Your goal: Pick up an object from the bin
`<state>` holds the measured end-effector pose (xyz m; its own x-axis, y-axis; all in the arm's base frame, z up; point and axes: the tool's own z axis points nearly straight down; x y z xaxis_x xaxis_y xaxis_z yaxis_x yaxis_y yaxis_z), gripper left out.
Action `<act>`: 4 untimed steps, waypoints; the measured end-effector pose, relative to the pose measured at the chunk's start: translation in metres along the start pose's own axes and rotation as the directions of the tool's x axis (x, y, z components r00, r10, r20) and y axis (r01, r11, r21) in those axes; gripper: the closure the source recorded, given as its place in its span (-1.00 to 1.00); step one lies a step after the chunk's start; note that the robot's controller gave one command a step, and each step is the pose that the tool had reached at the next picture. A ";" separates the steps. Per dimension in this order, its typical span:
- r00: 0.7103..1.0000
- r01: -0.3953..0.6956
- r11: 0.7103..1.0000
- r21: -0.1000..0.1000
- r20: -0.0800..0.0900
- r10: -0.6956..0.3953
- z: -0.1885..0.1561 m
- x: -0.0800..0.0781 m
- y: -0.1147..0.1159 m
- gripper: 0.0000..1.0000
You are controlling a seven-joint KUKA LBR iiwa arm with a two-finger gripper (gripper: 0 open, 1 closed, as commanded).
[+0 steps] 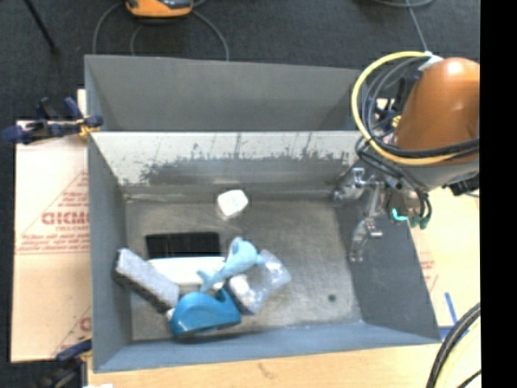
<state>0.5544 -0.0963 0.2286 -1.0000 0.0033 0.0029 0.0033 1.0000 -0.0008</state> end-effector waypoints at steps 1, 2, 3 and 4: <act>1.000 0.003 1.000 0.001 0.007 -0.003 -0.004 -0.002 0.000 -1.00; 0.995 -0.097 0.995 -0.001 0.011 0.097 0.041 -0.002 0.020 -1.00; 0.998 -0.062 0.998 0.000 0.008 0.062 0.065 -0.034 0.079 -1.00; 0.958 -0.286 0.958 -0.003 0.006 0.286 0.095 -0.005 0.086 -1.00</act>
Offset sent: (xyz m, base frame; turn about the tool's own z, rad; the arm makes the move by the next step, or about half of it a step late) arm -0.0007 0.0717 -0.1586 0.3428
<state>0.5597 -0.0102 0.1336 -0.9572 0.2894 -0.0038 0.2894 0.9572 0.0010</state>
